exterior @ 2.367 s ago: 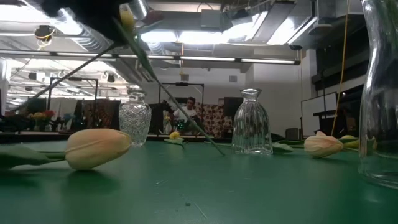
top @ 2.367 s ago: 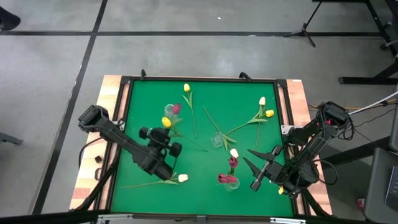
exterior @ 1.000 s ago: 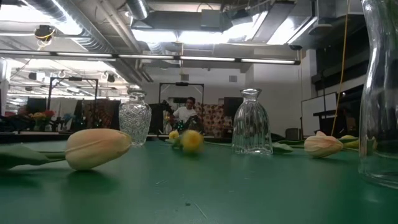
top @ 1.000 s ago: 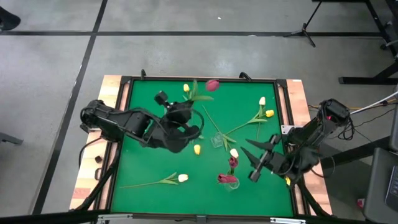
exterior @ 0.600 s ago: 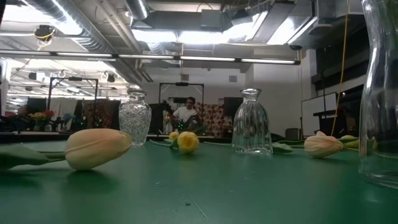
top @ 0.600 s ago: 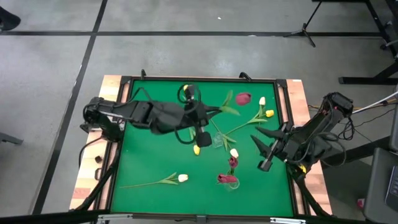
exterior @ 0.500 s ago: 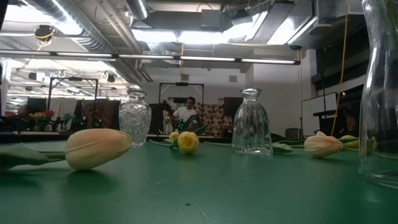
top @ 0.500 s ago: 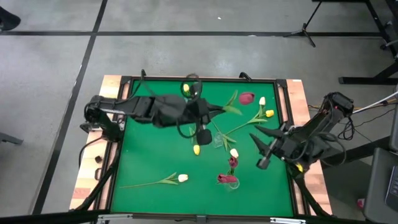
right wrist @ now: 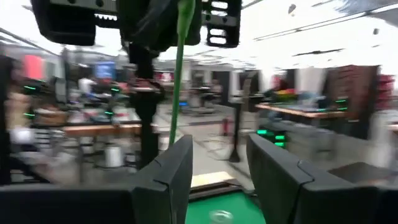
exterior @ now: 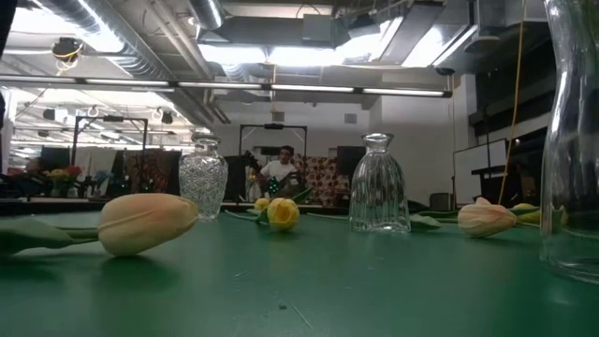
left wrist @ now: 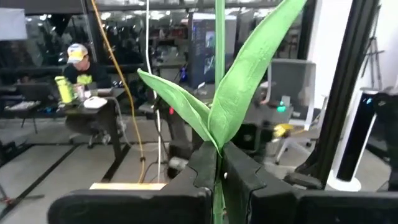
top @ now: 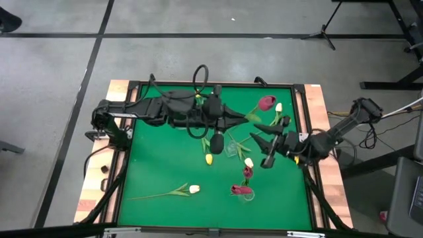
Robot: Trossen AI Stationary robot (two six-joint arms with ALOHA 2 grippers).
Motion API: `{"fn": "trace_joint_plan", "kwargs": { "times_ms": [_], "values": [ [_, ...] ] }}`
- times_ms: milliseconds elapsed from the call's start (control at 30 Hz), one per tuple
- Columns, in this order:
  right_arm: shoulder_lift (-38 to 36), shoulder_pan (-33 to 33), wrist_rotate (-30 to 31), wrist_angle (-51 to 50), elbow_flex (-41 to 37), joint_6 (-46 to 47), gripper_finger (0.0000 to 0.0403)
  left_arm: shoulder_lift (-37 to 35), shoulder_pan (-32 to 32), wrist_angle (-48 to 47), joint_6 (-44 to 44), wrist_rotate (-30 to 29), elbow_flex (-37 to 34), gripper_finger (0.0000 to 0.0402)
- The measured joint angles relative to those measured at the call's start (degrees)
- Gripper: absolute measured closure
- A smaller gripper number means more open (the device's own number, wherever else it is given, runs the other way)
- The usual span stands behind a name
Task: Sort flowers into vase by color
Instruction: Put the red tulip into the bottom right transparent vase
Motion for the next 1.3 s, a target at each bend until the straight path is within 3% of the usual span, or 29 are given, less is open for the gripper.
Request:
{"fn": "trace_joint_plan", "kwargs": {
  "times_ms": [100,167,567,833,1067,1300],
  "values": [
    [-2.76,-1.65,-8.67,-6.86,0.0,6.4,0.0251,-0.13,-0.02,4.41,1.07,0.64,-1.57,0.0393],
    [-4.62,-1.73,-11.15,-10.73,0.0,9.59,0.0251,-0.22,-0.05,7.8,1.1,0.84,-3.3,0.0393],
    [-8.08,-1.71,-11.44,-24.85,0.0,17.65,0.0251,-0.28,3.26,26.16,-4.73,5.16,-18.32,0.0393],
    [-8.07,-3.97,-8.0,-27.19,0.0,17.83,0.0251,-0.28,3.39,27.52,-6.51,5.21,-21.51,0.0393],
    [-7.1,-9.99,-17.57,-28.2,0.0,22.1,0.0251,-0.28,2.99,27.76,-6.15,5.43,-21.51,0.0393],
    [-8.52,-9.96,-18.09,-33.57,0.02,23.11,0.0251,-0.28,3.42,24.93,-5.45,4.99,-21.51,0.0393]
  ]
}}
